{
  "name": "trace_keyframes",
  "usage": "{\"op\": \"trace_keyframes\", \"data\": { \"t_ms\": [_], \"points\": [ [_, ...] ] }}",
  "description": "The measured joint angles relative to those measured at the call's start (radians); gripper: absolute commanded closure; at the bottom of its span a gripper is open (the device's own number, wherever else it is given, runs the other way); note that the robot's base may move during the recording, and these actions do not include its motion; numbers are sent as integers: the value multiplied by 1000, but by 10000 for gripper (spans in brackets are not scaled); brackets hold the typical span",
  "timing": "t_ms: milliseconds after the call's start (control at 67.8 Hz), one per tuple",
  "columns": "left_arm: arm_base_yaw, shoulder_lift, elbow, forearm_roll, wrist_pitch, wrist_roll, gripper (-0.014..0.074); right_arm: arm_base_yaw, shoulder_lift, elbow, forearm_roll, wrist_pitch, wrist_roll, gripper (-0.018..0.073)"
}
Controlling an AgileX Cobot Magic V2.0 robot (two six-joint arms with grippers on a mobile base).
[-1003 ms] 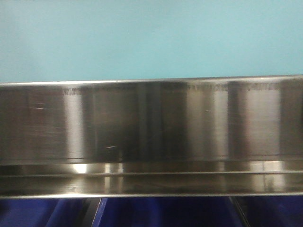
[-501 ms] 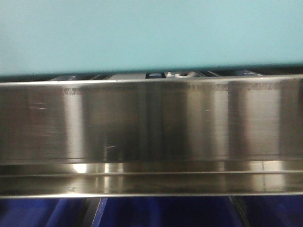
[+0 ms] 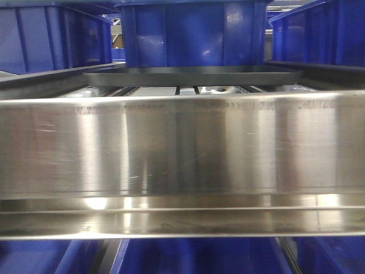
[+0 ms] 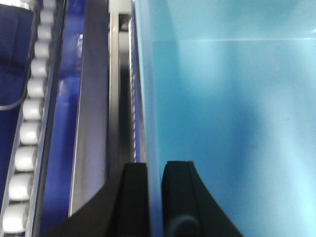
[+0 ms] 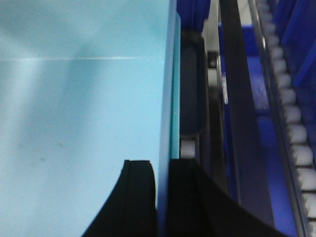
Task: Move two blue bins to right shelf middle
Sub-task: 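Lift the light blue bin up and back away from the shelf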
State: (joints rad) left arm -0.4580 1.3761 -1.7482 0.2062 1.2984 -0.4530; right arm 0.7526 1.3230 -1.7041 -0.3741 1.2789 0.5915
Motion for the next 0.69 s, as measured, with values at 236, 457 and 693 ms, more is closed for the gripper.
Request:
{"op": "trace_keyframes", "data": {
  "t_ms": [236,457,693],
  "points": [
    [0,0,-34,25,0,0,707,5,-1,-17,-4,-2,-8,721],
    [0,0,-34,25,0,0,707,5,-1,-17,-4,-4,-10,721],
    [0,0,-34,32,0,0,707,5,-1,-17,-4,-4,-9,721]
  ]
}}
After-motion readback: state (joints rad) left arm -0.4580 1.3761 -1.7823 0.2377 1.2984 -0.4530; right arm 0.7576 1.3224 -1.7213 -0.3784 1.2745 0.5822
